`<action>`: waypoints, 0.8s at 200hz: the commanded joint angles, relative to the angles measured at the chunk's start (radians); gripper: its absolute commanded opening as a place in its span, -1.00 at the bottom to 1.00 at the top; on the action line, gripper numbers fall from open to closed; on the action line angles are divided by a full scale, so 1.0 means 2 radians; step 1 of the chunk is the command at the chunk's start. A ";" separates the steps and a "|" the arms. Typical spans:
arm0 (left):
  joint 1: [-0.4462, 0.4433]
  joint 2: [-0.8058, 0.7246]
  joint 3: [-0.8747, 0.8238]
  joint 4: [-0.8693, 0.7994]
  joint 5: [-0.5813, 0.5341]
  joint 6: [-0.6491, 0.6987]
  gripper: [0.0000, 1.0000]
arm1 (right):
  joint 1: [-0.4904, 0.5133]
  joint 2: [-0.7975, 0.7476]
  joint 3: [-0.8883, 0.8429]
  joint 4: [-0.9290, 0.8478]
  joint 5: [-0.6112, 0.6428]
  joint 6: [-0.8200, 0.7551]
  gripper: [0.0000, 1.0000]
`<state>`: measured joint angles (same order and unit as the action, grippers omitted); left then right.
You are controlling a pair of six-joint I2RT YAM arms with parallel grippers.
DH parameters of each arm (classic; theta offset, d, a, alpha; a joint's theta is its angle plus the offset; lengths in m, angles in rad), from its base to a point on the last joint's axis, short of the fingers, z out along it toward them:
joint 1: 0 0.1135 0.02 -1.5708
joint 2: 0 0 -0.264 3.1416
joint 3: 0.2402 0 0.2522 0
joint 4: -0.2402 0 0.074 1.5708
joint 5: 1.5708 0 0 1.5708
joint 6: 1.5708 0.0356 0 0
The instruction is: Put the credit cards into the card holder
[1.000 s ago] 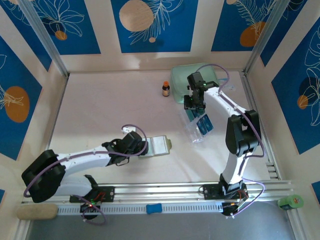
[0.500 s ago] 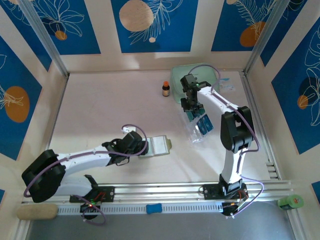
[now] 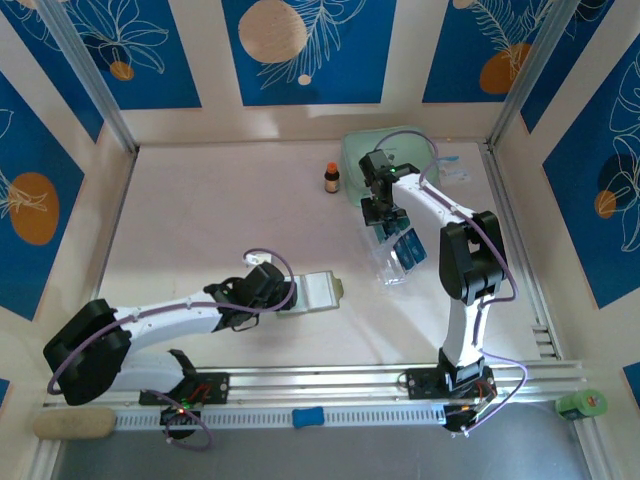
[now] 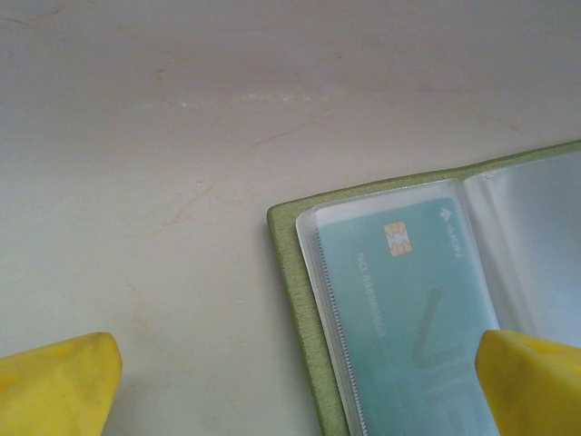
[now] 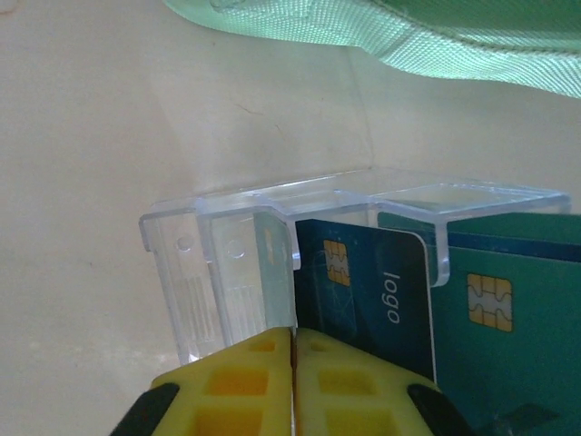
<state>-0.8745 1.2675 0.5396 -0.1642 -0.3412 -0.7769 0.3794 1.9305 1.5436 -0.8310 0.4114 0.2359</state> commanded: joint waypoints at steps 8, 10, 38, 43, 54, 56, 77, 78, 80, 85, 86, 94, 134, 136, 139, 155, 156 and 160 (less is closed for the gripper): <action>0.004 0.002 0.014 -0.003 0.000 0.007 1.00 | 0.000 0.005 0.009 -0.009 -0.007 -0.007 -0.98; 0.004 0.002 0.013 -0.003 0.000 0.007 1.00 | 0.000 0.005 0.009 -0.009 -0.008 -0.008 -0.99; 0.004 0.000 0.015 -0.006 0.000 0.007 1.00 | 0.001 -0.006 0.013 -0.012 -0.016 -0.014 -1.00; 0.004 -0.001 0.015 -0.007 0.000 0.007 1.00 | 0.001 -0.009 0.013 -0.013 -0.019 -0.015 -1.00; 0.004 -0.002 0.017 -0.009 0.000 0.008 1.00 | 0.001 -0.017 0.017 -0.017 -0.023 -0.015 -1.00; 0.004 -0.002 0.018 -0.009 -0.001 0.008 1.00 | 0.002 -0.019 0.018 -0.018 -0.024 -0.015 -1.00; 0.004 -0.001 0.022 -0.016 -0.004 0.010 1.00 | 0.009 -0.039 0.026 -0.024 -0.029 -0.016 -1.00; 0.004 -0.002 0.022 -0.016 -0.004 0.010 1.00 | 0.009 -0.040 0.027 -0.025 -0.029 -0.015 -1.00; 0.004 -0.002 0.023 -0.017 -0.004 0.010 1.00 | 0.010 -0.042 0.028 -0.026 -0.029 -0.015 -1.00; 0.004 -0.002 0.024 -0.019 -0.006 0.011 1.00 | 0.012 -0.047 0.029 -0.028 -0.029 -0.015 -1.00; 0.004 -0.001 0.024 -0.019 -0.006 0.011 1.00 | 0.013 -0.048 0.030 -0.028 -0.030 -0.015 -1.00; 0.004 -0.001 0.026 -0.022 -0.008 0.012 1.00 | 0.017 -0.058 0.033 -0.031 -0.033 -0.014 -1.00; 0.005 0.004 0.030 -0.036 -0.013 0.016 1.00 | 0.032 -0.116 0.009 -0.009 -0.109 0.019 -1.00; 0.005 0.005 0.031 -0.036 -0.014 0.016 1.00 | 0.032 -0.119 0.006 -0.005 -0.117 0.021 -1.00; 0.005 0.005 0.032 -0.038 -0.014 0.017 1.00 | 0.032 -0.125 -0.001 0.002 -0.129 0.026 -1.00; 0.006 0.010 0.031 -0.043 -0.015 0.018 1.00 | 0.031 -0.157 -0.049 0.051 -0.194 0.056 -1.00; 0.006 0.010 0.031 -0.043 -0.015 0.018 1.00 | 0.032 -0.159 -0.053 0.054 -0.199 0.058 -1.00; 0.006 0.012 0.032 -0.044 -0.016 0.018 1.00 | 0.031 -0.167 -0.065 0.069 -0.217 0.066 -1.00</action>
<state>-0.8715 1.2694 0.5762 -0.2085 -0.3489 -0.7578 0.4419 1.6829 1.5238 -0.8032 0.2108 0.2714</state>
